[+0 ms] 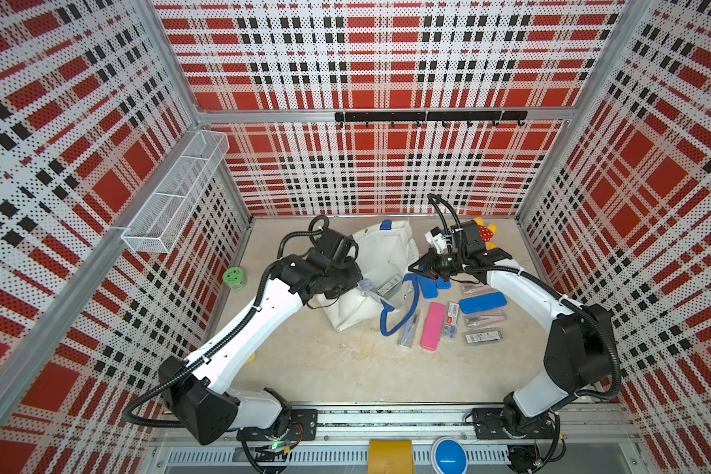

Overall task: Take out the compass set from the canvas bag
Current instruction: Adjust the canvas bag at the center of the board.

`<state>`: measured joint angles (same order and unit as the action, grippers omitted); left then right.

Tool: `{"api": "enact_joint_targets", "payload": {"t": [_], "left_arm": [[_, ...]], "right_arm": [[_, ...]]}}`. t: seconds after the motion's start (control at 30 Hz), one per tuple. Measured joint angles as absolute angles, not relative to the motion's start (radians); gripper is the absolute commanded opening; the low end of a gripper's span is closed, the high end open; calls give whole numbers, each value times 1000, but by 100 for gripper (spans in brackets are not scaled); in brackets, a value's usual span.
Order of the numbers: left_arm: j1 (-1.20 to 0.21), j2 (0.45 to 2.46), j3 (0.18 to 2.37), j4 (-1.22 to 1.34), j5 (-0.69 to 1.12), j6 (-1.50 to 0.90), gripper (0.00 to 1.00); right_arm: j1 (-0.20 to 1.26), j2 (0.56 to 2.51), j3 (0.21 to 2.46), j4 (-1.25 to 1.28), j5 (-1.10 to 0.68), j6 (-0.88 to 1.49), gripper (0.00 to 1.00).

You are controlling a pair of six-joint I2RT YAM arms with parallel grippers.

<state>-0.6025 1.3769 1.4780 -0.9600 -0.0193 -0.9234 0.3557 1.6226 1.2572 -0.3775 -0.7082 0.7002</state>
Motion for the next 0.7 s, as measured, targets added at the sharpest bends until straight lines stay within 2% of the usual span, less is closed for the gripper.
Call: {"api": "enact_joint_targets", "payload": {"t": [0.17, 0.4, 0.53, 0.6, 0.7], "left_arm": [[-627, 1360, 1543, -972, -56, -760, 0], [-710, 1184, 1125, -914, -114, -741, 0], [-772, 1083, 987, -847, -154, -783, 0], [-807, 1032, 953, -825, -180, -809, 0], [-865, 982, 915, -809, -224, -845, 0]], "right_arm": [[365, 1630, 1221, -215, -702, 833, 0], [380, 1631, 1053, -85, -699, 884, 0], [381, 1614, 980, -80, -688, 875, 3], [379, 1588, 965, -101, -678, 862, 8], [379, 1519, 963, -175, -642, 836, 28]]}}
